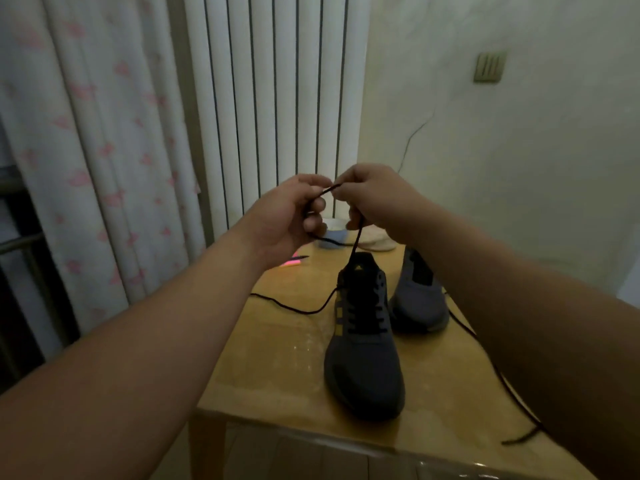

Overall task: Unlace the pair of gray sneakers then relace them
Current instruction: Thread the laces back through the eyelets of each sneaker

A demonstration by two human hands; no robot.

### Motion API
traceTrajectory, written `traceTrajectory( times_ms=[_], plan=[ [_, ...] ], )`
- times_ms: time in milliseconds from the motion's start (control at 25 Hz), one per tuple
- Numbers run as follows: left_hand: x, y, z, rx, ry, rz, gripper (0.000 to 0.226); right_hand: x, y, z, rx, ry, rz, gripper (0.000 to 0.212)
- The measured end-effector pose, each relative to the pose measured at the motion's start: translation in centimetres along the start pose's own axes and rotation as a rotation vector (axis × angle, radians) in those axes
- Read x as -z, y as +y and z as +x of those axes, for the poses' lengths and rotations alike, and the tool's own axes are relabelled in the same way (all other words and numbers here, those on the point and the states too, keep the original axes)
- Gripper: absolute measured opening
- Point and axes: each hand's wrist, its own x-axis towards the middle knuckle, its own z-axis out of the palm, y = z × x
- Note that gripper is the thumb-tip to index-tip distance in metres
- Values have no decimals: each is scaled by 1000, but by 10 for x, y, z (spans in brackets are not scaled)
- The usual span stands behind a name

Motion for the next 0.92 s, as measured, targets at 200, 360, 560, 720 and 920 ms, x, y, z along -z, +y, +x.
traceTrajectory(
  times_ms=[200,360,560,720,920],
  plan=[
    [-23,14,-9,20,-198,-149,34,38,-16,-13,-76,42,54,15],
    [-45,12,-14,-78,-203,49,27,39,11,-39,-169,83,-58,16],
    [-59,-9,-14,-325,58,1207,26,41,9,-68,-181,29,281,39],
    [-56,-12,-16,-292,-98,1499,44,45,24,-76,-173,35,280,28],
    [-43,-35,-14,-286,-306,1595,32,29,58,-68,-253,-81,345,27]
  ],
)
